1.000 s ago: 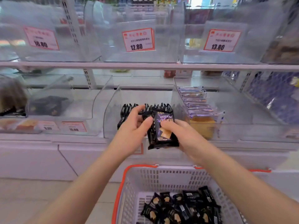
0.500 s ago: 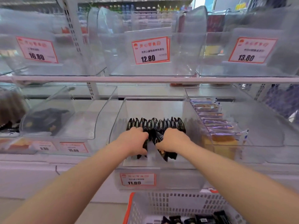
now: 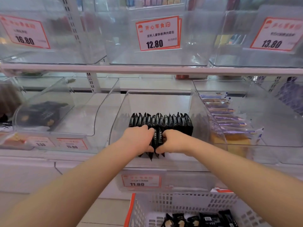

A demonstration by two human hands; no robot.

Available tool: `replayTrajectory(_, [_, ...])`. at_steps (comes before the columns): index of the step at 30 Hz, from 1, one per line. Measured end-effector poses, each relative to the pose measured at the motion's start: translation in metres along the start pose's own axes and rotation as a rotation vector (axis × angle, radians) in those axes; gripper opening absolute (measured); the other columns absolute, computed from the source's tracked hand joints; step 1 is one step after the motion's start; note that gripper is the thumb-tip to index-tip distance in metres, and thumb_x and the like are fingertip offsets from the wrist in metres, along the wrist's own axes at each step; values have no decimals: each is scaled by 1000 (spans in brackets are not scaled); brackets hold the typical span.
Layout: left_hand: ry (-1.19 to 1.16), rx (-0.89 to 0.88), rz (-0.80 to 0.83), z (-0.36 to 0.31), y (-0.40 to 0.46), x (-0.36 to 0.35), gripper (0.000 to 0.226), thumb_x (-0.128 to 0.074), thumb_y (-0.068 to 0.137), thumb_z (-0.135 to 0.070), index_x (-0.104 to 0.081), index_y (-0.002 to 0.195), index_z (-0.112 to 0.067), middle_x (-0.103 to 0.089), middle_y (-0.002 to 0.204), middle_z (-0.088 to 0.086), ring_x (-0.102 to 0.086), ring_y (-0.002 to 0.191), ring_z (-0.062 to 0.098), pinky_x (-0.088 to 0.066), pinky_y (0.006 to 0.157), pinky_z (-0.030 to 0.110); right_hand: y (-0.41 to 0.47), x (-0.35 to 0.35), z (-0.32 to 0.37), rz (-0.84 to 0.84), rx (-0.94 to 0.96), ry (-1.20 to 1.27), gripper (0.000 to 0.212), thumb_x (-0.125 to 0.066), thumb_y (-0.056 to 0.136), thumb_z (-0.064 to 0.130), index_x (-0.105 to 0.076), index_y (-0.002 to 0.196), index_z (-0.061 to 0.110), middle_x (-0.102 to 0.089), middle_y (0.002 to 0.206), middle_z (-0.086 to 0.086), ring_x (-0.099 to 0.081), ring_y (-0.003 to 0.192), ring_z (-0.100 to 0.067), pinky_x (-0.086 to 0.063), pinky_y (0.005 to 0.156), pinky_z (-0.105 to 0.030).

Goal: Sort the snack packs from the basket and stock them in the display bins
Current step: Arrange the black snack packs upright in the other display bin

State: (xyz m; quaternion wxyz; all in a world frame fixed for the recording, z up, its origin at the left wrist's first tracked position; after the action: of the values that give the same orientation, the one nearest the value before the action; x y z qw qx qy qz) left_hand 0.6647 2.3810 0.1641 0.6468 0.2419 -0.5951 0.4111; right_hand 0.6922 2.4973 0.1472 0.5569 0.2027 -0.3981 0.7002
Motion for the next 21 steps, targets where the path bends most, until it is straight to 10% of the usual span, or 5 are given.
replayTrajectory(7, [85, 60, -30, -6, 5, 0, 36, -59, 87, -35, -48, 114, -13, -51, 115, 7, -55, 106, 28, -36, 68, 34, 0, -1, 9, -171, -1, -533, 55, -68, 78, 46, -42, 109, 8, -56, 104, -7, -58, 94, -29, -39, 64, -34])
replayTrajectory(21, [64, 167, -40, 0, 12, -5, 37, -58, 89, -27, -41, 119, -12, -51, 117, 9, -53, 109, 28, -37, 69, 33, 1, 5, 1, -179, 66, -593, 36, -65, 83, 19, -37, 103, 12, -50, 91, -6, -48, 76, -27, -38, 59, -35])
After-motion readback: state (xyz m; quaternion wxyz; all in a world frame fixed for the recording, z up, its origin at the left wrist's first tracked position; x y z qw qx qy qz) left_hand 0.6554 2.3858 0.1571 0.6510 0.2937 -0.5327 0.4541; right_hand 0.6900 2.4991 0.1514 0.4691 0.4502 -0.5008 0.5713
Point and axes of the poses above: each hand's wrist, its own y-axis towards the middle knuckle, its own x-axis out of the back of the hand, z = x × y, the point moved 3 cm from there along y, towards the middle knuckle
